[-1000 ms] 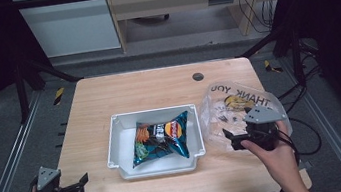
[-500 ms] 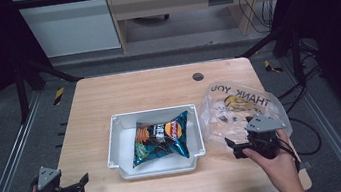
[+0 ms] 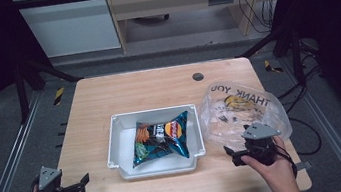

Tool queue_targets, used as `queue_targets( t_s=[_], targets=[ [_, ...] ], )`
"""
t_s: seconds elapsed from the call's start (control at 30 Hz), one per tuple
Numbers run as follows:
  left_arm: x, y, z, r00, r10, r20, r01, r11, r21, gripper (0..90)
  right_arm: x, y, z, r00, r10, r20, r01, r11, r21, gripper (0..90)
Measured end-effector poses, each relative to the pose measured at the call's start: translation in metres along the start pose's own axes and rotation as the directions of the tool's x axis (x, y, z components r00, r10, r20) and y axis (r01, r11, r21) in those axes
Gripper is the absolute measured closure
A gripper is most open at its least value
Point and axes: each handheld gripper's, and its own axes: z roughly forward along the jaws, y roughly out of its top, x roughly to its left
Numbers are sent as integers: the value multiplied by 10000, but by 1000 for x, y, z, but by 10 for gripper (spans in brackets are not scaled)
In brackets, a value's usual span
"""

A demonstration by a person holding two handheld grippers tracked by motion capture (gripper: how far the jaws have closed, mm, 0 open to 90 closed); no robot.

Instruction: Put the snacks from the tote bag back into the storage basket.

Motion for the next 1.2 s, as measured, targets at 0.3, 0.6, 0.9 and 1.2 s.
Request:
queue_targets(
  t_s=[0.3, 0.6, 0.9, 1.2],
  targets=[
    [0, 0, 0, 10000, 60, 6, -60, 10000, 40, 21, 7, -10, 7, 9995, -101, -308, 109, 9997, 234, 47],
    [0, 0, 0, 10000, 72, 35, -73, 10000, 62, 20, 11, -17, 14, 9986, -65, -518, 93, 9986, 530, 46],
    [-1, 0, 1, 9999, 108, 58, -108, 9999, 49, 20, 17, -20, 25, 9954, -232, -934, 320, 9950, 943, 48],
    [-2, 0, 2, 9999, 102, 103, -103, 9999, 74, 21, 19, -21, 35, 9927, -547, -1076, 704, 9864, 1482, 52]
  ],
)
